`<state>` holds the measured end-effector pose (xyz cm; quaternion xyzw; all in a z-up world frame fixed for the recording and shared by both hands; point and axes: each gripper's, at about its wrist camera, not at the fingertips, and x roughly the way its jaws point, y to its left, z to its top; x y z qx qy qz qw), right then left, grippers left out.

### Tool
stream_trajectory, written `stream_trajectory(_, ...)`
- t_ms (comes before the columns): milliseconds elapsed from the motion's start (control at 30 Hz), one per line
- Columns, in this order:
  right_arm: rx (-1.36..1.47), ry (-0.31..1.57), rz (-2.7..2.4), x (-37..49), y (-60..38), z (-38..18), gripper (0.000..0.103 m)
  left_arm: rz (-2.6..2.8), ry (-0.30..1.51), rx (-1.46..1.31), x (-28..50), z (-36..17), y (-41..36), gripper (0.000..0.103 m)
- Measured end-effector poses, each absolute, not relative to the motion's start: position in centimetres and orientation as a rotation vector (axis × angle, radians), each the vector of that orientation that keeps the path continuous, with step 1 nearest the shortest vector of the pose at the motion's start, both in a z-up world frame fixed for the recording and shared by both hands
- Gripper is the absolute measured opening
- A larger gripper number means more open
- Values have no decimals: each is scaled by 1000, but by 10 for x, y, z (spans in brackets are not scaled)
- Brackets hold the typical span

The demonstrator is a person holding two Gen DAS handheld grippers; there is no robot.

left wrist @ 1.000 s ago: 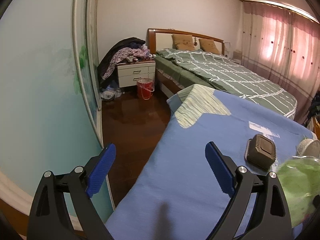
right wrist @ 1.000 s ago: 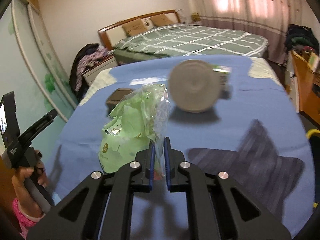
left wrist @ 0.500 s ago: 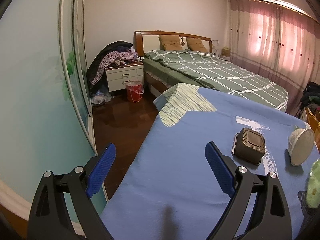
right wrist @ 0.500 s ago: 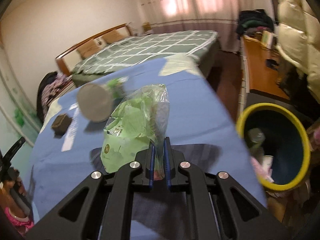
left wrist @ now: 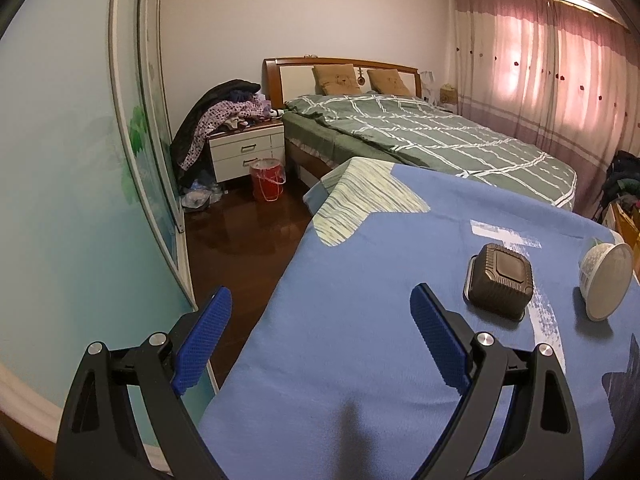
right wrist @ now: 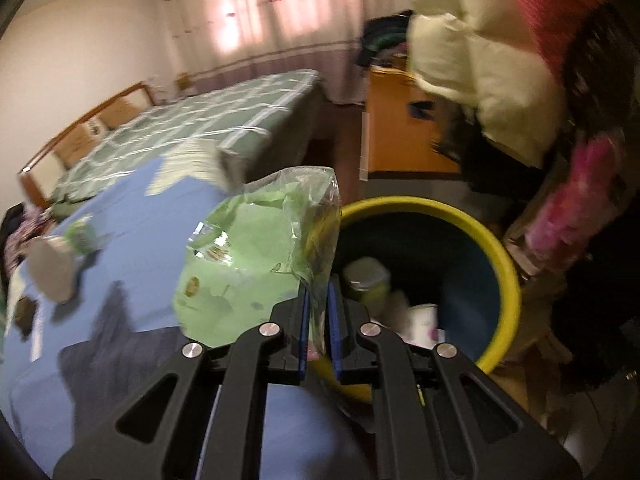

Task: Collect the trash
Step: 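Carry the green bag with the right gripper and release it into the yellow bin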

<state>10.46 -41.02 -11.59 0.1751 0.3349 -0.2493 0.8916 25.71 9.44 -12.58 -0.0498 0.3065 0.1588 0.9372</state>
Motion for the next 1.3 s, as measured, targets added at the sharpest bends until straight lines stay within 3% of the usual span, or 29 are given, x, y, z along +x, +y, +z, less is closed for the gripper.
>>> stream_trajectory(433, 447, 656, -687, 93, -445, -122, 9, 321, 641, -90, 259, -129, 92, 90)
stream_trajectory(567, 454, 636, -722, 91, -443, -120, 13, 316, 642, -84, 260, -130, 91, 90)
stream_trajectory(667, 446, 620, -743, 88, -441, -117, 37, 313, 641, -83, 259, -130, 90, 90)
stream_trajectory(700, 440, 617, -746, 87, -440, -116, 40, 313, 641, -83, 259, -130, 89, 90)
stream_trajectory(1300, 409, 596, -732, 89, -434, -112, 58, 89, 755, -42, 289, -120, 38, 90)
